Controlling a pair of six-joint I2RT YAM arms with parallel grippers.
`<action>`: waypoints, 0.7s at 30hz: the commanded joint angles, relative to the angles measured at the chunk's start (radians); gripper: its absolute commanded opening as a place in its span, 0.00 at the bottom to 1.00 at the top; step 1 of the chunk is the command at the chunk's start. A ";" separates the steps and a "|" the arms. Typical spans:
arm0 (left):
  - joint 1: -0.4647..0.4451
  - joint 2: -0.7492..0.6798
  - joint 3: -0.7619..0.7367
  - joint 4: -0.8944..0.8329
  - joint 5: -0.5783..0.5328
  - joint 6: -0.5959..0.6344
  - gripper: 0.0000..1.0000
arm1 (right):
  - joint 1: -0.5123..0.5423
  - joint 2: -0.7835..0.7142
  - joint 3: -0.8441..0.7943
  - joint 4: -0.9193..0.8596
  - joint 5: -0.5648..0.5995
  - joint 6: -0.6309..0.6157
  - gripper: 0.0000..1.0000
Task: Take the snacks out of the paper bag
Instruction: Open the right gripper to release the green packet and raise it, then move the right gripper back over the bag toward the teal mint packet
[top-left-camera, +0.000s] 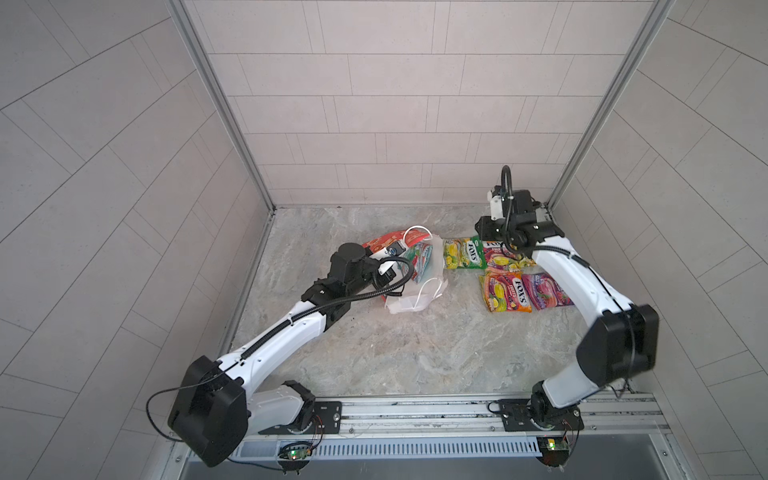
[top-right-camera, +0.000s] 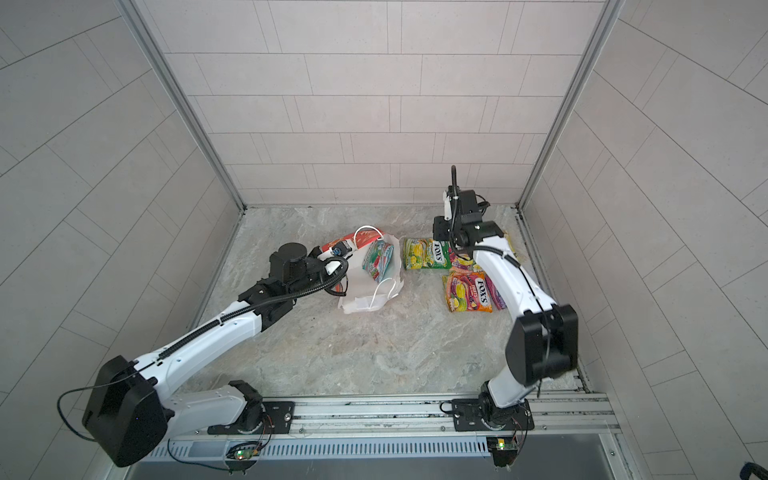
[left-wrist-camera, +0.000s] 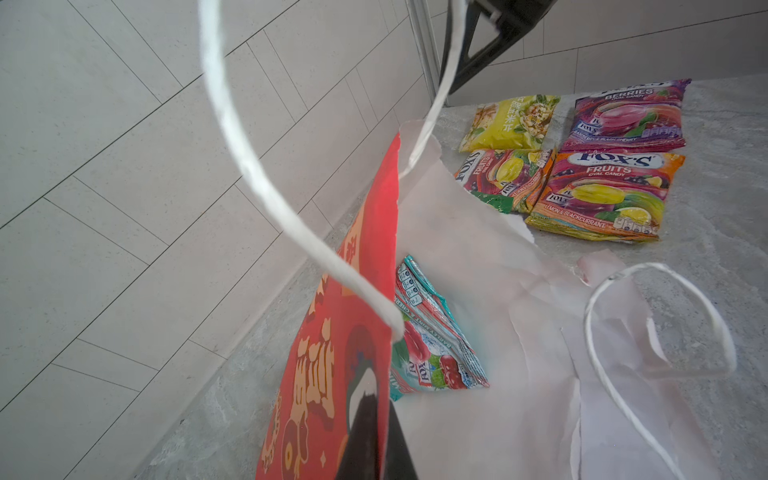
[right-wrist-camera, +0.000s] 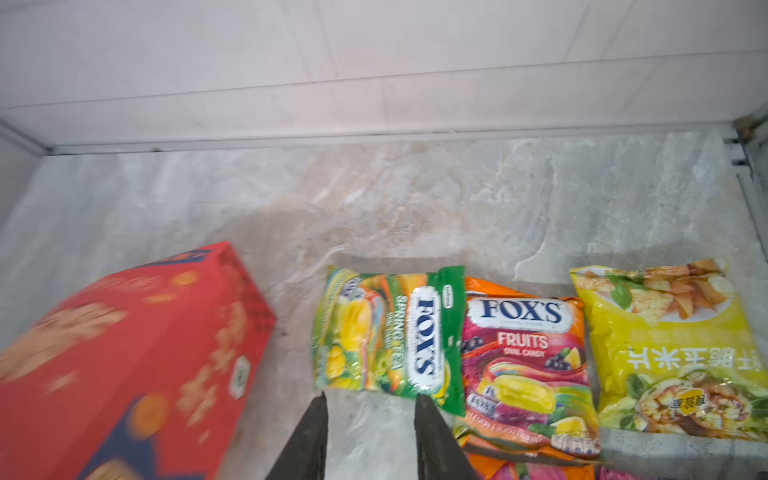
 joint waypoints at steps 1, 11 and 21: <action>0.005 -0.005 0.023 -0.005 0.011 -0.008 0.00 | 0.143 -0.184 -0.207 0.257 0.007 0.062 0.32; 0.002 -0.012 0.022 -0.005 0.041 -0.016 0.00 | 0.513 -0.317 -0.406 0.492 0.123 0.023 0.18; 0.002 -0.021 0.017 -0.009 0.036 -0.018 0.00 | 0.639 -0.069 -0.453 0.811 0.227 0.049 0.14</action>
